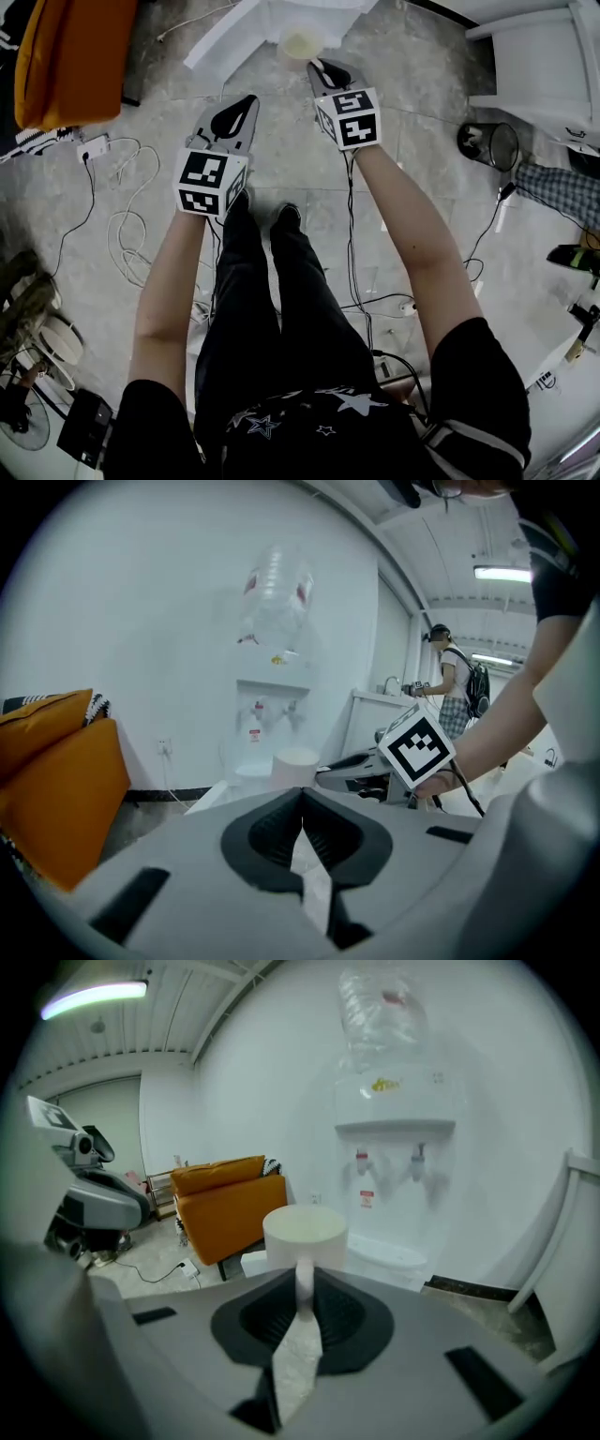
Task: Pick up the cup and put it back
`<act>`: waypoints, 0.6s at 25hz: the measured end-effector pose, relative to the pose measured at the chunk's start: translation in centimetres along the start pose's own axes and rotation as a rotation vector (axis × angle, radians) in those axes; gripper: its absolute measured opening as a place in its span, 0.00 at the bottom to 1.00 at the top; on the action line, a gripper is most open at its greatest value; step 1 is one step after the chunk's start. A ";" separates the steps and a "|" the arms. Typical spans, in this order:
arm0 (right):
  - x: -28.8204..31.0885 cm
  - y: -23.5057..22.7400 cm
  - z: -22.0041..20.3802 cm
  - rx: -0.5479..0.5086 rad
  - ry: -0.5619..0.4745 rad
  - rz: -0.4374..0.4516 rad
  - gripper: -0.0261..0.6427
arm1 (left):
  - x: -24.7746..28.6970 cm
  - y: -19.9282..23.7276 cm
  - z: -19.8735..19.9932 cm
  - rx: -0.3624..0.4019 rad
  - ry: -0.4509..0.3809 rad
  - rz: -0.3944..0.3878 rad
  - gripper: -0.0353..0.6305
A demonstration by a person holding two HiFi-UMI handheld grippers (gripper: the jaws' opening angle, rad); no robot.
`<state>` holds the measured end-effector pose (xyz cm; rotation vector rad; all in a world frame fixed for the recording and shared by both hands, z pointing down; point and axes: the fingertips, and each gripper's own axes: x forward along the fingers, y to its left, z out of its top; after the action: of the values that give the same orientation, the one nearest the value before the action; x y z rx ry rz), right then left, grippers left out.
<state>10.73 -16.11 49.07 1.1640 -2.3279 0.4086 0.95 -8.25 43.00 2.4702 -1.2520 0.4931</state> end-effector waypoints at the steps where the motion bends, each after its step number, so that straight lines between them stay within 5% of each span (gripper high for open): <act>1: -1.4 0.7 1.0 -0.012 -0.009 0.002 0.11 | -1.0 -0.5 0.8 -0.006 0.001 0.006 0.07; 7: -8.4 4.8 5.2 -0.134 -0.056 0.049 0.11 | -6.8 -1.7 4.9 -0.001 -0.036 0.037 0.07; 15: -17.0 7.0 9.5 -0.131 -0.086 -0.073 0.11 | -14.7 -2.3 8.8 -0.004 -0.106 0.011 0.07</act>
<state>10.84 -5.28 31.44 1.2205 -2.3377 0.1797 -3.92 -0.45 28.43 2.5169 -1.3067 0.3661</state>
